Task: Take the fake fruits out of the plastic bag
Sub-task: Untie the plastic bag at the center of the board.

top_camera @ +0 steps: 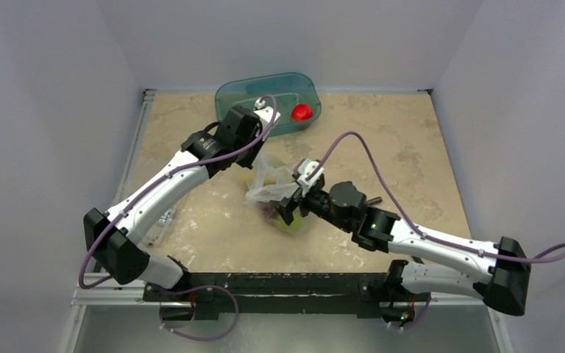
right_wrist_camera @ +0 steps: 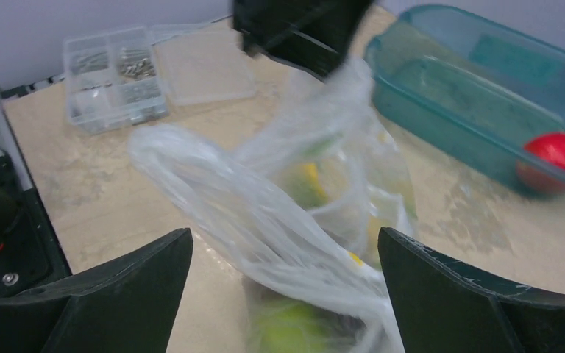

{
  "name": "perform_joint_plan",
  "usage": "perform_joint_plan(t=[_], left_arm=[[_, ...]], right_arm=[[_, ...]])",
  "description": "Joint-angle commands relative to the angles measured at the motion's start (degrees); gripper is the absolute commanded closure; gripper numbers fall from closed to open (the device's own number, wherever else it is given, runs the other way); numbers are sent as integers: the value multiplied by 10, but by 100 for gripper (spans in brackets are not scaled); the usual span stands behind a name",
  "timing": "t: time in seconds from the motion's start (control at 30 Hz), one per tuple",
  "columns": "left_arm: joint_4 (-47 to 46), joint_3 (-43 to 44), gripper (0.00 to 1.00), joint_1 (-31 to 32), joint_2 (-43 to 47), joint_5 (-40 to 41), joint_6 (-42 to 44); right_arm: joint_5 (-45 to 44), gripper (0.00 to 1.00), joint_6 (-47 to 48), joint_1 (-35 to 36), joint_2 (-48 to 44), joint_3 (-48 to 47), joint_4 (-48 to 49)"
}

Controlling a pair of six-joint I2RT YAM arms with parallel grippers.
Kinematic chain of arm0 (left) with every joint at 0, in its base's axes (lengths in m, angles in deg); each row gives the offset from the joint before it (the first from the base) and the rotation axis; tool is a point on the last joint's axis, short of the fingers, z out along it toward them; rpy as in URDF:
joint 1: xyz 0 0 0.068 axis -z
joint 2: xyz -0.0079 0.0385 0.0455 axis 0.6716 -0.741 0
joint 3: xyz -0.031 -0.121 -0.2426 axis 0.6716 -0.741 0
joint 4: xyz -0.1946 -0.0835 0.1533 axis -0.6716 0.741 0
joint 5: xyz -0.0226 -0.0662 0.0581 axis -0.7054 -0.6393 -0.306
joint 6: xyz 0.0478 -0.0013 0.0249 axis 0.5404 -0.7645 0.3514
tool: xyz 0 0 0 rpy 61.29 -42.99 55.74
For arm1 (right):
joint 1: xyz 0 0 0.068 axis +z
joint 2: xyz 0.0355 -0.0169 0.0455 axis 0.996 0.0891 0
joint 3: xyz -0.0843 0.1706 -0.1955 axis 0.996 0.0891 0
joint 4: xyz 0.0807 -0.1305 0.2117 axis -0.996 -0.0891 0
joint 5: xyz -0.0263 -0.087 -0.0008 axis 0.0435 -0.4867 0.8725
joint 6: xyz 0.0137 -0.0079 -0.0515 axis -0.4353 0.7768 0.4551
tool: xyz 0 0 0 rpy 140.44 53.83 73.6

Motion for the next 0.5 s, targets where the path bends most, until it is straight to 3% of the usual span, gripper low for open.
perform_joint_plan(t=[0.0, 0.13, 0.27, 0.3, 0.33, 0.4, 0.43, 0.47], left_arm=[[-5, 27, 100, -2, -10, -11, 7], [-6, 23, 100, -2, -7, -9, 7], [-5, 27, 100, -2, -10, -12, 7], [-4, 26, 100, -3, -9, -12, 5], [-4, 25, 100, -3, -8, -9, 5], [-6, 22, 100, -2, -4, 3, 5], [-7, 21, 100, -3, -2, 10, 6], [-8, 21, 100, -2, -1, 17, 7]], right_arm=[[55, 1, 108, 45, 88, -82, -4], [-71, 1, 162, 90, 163, -118, 21], [-260, 3, 125, 107, 205, -120, 98], [-287, 8, 108, 108, 206, -112, 112], [-302, 16, 90, 108, 200, -98, 128], [-296, 43, 54, 108, 166, -53, 166], [-285, 69, 40, 108, 145, -26, 191], [-283, 88, 5, 108, 122, 5, 217]])
